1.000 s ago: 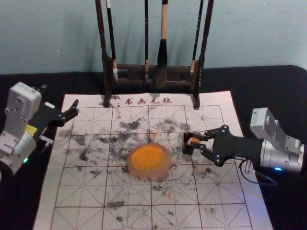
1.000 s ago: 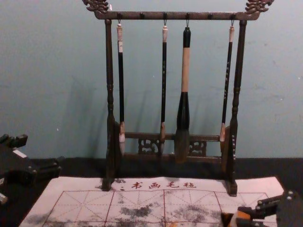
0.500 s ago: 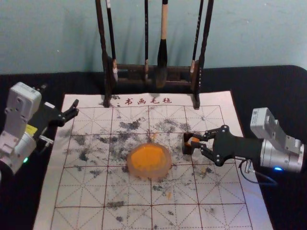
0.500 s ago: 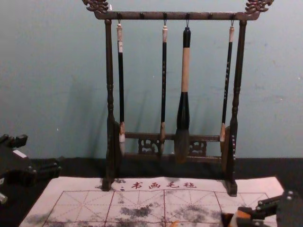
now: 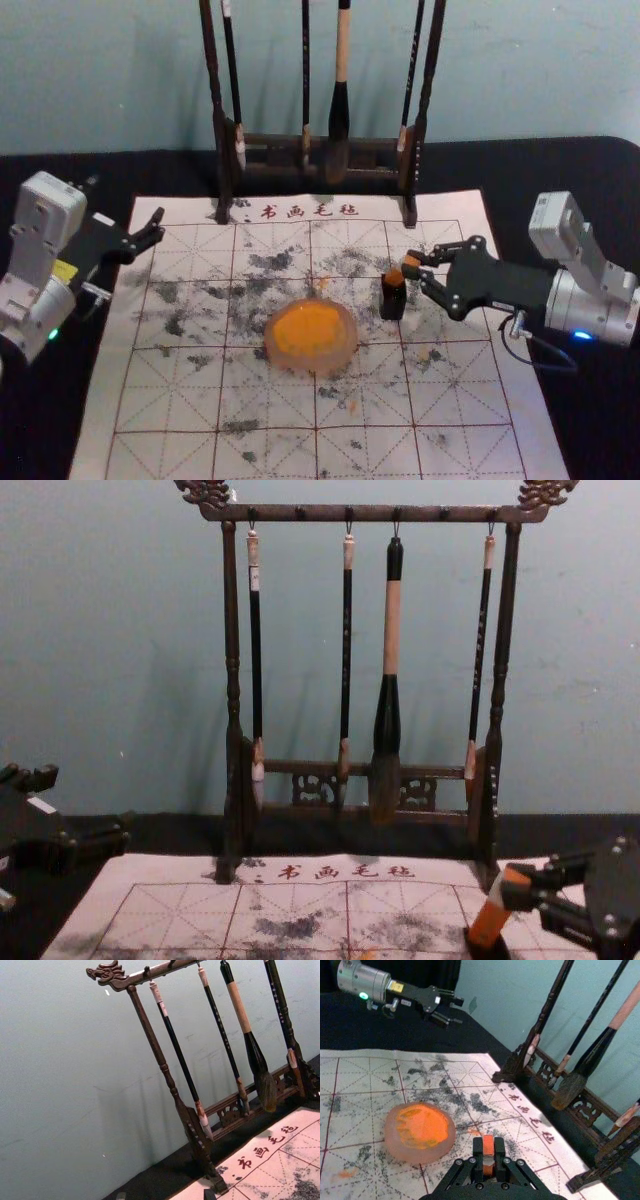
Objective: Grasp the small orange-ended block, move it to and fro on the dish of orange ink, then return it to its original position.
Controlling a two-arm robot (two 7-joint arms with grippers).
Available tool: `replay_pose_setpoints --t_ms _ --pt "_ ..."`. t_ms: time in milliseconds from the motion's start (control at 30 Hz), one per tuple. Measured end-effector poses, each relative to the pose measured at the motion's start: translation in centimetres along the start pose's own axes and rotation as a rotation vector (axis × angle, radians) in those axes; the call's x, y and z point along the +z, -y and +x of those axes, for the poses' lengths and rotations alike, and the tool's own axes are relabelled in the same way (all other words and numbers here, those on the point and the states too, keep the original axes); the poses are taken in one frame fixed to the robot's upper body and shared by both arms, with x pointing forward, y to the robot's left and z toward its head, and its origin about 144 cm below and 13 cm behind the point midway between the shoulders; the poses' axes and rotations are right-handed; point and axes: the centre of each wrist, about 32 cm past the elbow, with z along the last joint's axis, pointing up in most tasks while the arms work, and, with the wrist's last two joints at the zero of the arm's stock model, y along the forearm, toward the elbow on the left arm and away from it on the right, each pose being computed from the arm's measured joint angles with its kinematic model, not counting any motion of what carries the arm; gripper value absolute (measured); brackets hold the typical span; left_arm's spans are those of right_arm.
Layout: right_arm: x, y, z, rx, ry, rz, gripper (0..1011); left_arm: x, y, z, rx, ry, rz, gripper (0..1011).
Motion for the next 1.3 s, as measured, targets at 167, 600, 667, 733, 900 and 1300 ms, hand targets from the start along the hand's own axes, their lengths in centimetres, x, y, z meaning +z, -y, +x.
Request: replay_pose_setpoints --t_ms 167,600,667,733,900,1300 --pt "1.3 0.3 0.0 -0.015 -0.011 0.005 129 0.0 0.0 0.0 0.0 0.0 0.0 1001" --pt "5.8 0.7 -0.1 -0.058 -0.121 0.003 129 0.0 0.0 0.0 0.0 0.0 0.0 1001" --pt "6.2 0.5 -0.2 -0.061 -0.143 -0.011 129 0.0 0.0 0.0 0.0 0.0 0.0 1001" --pt "6.9 0.1 -0.3 -0.058 -0.168 -0.034 129 0.0 0.0 0.0 0.0 0.0 0.0 1001" --pt "7.9 -1.4 -0.5 -0.024 -0.196 -0.071 129 0.0 0.0 0.0 0.0 0.0 0.0 1001" --pt "8.6 -4.9 -1.2 0.064 -0.178 -0.13 129 0.0 0.0 0.0 0.0 0.0 0.0 1001"
